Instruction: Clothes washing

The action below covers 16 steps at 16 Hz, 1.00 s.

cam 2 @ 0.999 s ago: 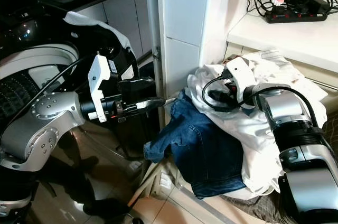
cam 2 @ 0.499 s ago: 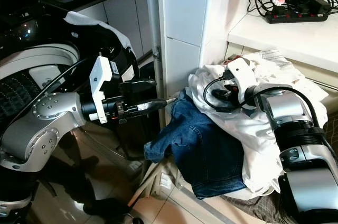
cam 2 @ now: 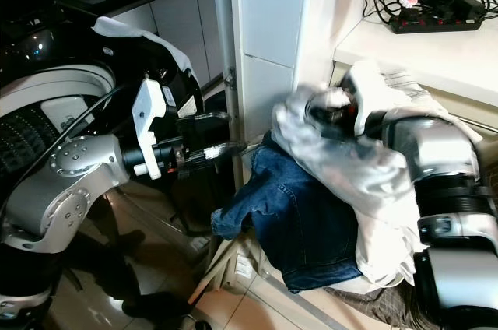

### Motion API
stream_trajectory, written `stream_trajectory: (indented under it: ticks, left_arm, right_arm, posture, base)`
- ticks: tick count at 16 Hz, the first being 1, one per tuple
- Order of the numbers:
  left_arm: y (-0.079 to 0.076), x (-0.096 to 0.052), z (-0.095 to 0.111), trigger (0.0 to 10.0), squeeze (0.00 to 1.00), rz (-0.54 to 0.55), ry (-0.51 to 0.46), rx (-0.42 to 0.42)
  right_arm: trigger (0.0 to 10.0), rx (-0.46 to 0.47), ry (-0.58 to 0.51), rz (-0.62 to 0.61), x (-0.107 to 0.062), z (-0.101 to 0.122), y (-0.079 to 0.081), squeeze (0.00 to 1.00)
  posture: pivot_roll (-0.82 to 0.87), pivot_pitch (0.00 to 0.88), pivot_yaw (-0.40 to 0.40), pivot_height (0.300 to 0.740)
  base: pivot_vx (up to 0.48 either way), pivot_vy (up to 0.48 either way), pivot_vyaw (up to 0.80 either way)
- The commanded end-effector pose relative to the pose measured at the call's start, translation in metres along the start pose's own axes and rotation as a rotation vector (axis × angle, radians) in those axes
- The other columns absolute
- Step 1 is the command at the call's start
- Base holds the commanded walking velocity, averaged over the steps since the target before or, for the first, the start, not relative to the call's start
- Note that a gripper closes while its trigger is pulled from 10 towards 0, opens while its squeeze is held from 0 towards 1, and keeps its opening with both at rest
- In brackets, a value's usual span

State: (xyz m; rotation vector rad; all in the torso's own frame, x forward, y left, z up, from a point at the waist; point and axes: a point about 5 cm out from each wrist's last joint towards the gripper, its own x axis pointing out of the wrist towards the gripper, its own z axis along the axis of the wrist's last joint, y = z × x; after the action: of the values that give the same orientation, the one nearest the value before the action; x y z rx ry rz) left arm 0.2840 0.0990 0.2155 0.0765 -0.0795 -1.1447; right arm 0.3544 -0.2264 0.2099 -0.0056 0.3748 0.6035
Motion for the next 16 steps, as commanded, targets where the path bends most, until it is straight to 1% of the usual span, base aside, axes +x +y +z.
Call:
stream_trajectory:
  ticks: [1, 2, 3, 4, 5, 6, 7, 8, 9, 11, 12, 13, 14, 15, 16]
  left_arm:
    - [0.014, 0.0, 0.015, 10.0, 0.0, 0.096, -0.077, 0.049]
    - [0.016, 0.001, 0.018, 10.0, 0.0, 0.111, -0.098, 0.053]
    - [0.021, 0.003, 0.032, 10.0, 0.0, 0.162, -0.169, 0.089]
    - [0.025, 0.006, 0.046, 10.0, 0.0, 0.202, -0.251, 0.095]
    - [0.028, 0.008, 0.06, 10.0, 0.0, 0.216, -0.342, 0.074]
    - [0.028, 0.009, 0.073, 10.0, 1.0, 0.212, -0.421, 0.056]
    - [0.026, 0.011, 0.082, 10.0, 1.0, 0.199, -0.47, 0.057]
    - [0.025, 0.012, 0.085, 10.0, 1.0, 0.189, -0.482, 0.057]
    - [0.023, 0.016, 0.087, 10.0, 1.0, 0.158, -0.483, 0.064]
    - [0.02, 0.021, 0.087, 10.0, 1.0, 0.134, -0.488, 0.059]
    - [0.016, 0.024, 0.086, 10.0, 1.0, 0.099, -0.495, 0.032]
    - [0.013, 0.025, 0.086, 10.0, 1.0, 0.071, -0.531, -0.029]
    - [0.017, 0.022, 0.087, 10.0, 1.0, 0.1, -0.572, -0.079]
    - [0.027, 0.015, 0.088, 10.0, 1.0, 0.159, -0.622, -0.13]
    - [0.04, 0.004, 0.088, 10.0, 1.0, 0.228, -0.678, -0.182]
  right_arm:
    - [0.0, 0.01, -0.177, 0.111, -0.01, 0.043, 0.016, 0.0]
    - [0.0, 0.013, -0.209, 0.132, -0.013, 0.049, 0.019, 0.0]
    - [0.0, 0.041, -0.336, 0.215, -0.023, 0.075, 0.031, 0.0]
    - [0.0, 0.077, -0.461, 0.321, -0.034, 0.098, 0.045, 0.0]
    - [0.0, 0.099, -0.546, 0.405, -0.043, 0.116, 0.056, 0.0]
    - [0.0, 0.103, -0.578, 0.448, -0.048, 0.125, 0.064, 0.0]
    - [0.0, 0.106, -0.588, 0.483, -0.049, 0.128, 0.069, 0.0]
    - [0.0, 0.108, -0.589, 0.495, -0.049, 0.129, 0.071, 0.0]
    - [0.0, 0.12, -0.577, 0.512, -0.046, 0.125, 0.076, 0.0]
    - [0.0, 0.145, -0.561, 0.536, -0.044, 0.121, 0.082, 0.0]
    - [0.0, 0.156, -0.552, 0.546, -0.043, 0.118, 0.087, 0.0]
    - [0.0, 0.165, -0.545, 0.547, -0.041, 0.116, 0.089, 0.0]
    - [0.0, 0.174, -0.542, 0.542, -0.04, 0.115, 0.089, 0.0]
    - [0.0, 0.175, -0.534, 0.538, -0.04, 0.113, 0.088, 0.0]
    - [0.0, 0.17, -0.521, 0.529, -0.041, 0.11, 0.088, 0.0]
  posture:
    - [0.0, 0.0, 0.074, 0.74]
    - [0.0, 0.0, 0.074, 0.74]
    - [-0.01, 0.0, 0.073, 0.74]
    - [-0.01, 0.0, 0.073, 0.74]
    - [-0.01, 0.0, 0.073, 0.74]
    - [-0.01, 0.0, 0.07, 0.74]
    - [-0.01, 0.0, 0.065, 0.74]
    - [-0.01, 0.0, 0.063, 0.74]
    - [-0.01, 0.0, 0.06, 0.74]
    - [-0.01, 0.0, 0.06, 0.74]
    - [-0.01, 0.0, 0.06, 0.74]
    - [-0.01, 0.0, 0.066, 0.74]
    - [-0.01, 0.0, 0.066, 0.74]
    - [-0.01, 0.0, 0.066, 0.74]
    - [-0.01, 0.0, 0.07, 0.74]
  base:
    - [0.0, 0.0, 0.0]
    - [0.0, 0.0, 0.0]
    - [0.0, 0.0, 0.0]
    - [0.0, 0.0, 0.0]
    - [0.0, 0.0, 0.0]
    - [0.0, 0.0, 0.0]
    - [0.0, 0.0, 0.0]
    - [0.0, 0.0, 0.0]
    - [0.0, 0.0, 0.0]
    - [0.0, 0.0, 0.0]
    - [0.0, 0.0, 0.0]
    - [0.0, 0.0, 0.0]
    - [0.0, 0.0, 0.0]
    - [0.0, 0.0, 0.0]
    - [0.0, 0.0, 0.0]
